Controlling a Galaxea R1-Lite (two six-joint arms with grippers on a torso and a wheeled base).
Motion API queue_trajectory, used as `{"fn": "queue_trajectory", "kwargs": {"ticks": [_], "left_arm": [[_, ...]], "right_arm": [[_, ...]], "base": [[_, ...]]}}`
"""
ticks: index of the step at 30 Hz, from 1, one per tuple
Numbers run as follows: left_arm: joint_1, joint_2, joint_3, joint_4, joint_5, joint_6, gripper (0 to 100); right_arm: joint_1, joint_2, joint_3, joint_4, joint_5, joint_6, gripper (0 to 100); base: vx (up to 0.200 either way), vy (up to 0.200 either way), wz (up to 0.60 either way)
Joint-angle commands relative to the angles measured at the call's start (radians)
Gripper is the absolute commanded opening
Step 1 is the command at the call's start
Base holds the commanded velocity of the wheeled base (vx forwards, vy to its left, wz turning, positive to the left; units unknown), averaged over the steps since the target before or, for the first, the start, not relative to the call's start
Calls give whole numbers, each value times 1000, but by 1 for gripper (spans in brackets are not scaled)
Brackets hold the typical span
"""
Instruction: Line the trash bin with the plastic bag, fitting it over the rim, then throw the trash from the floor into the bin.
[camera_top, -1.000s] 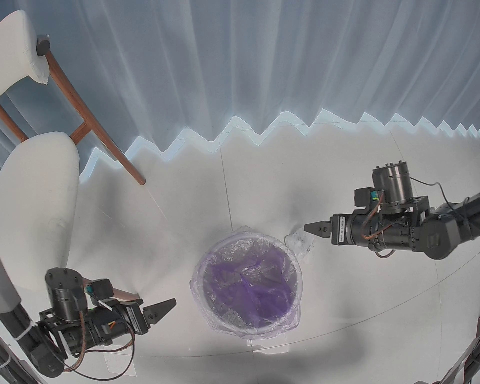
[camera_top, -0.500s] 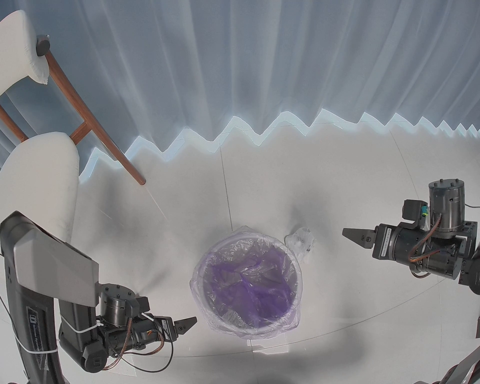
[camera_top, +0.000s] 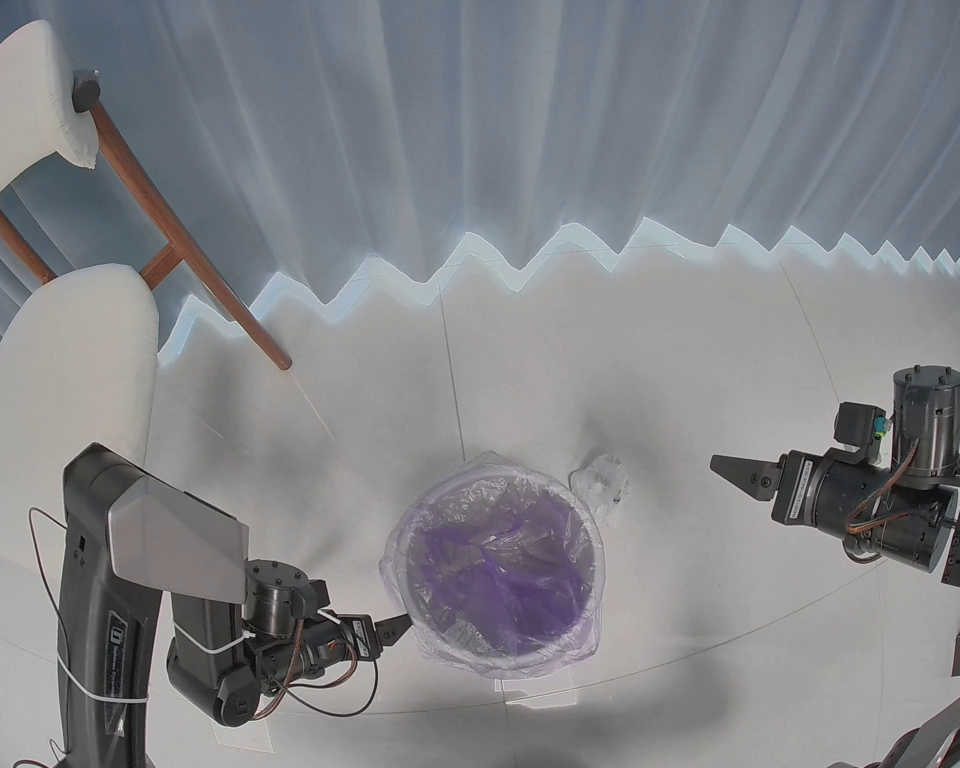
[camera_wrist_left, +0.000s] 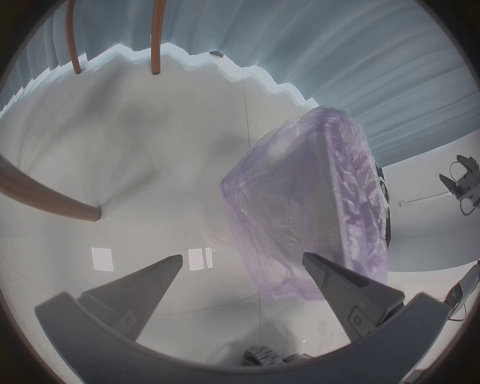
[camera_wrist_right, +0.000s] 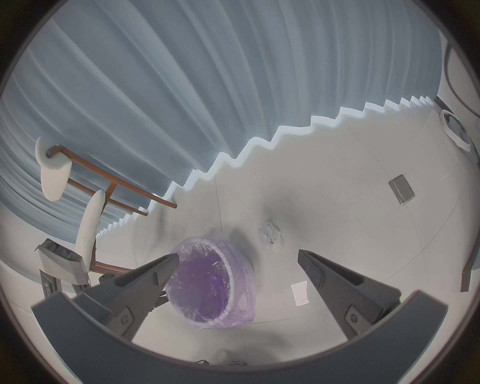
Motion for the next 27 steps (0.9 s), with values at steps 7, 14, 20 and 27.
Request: {"fn": "queue_trajectory", "kwargs": {"ticks": [7,14,20,27], "left_arm": [[-1,114,-150,0,41,26,100],[3,140,-195,6,39,40,100],[3,139,-203,11,39,40,0],[5,137,-206,23,39,41,0]], "right_arm": [[0,-18,0,0,-31,-1,100],[0,-31,6,1,-42,-1,100],[0,-32,6,3,-53,-1,100],[0,-32,1,3,-62,-3,100]], "base": [[0,0,0],[0,0,0],[0,0,0],[0,0,0]]}}
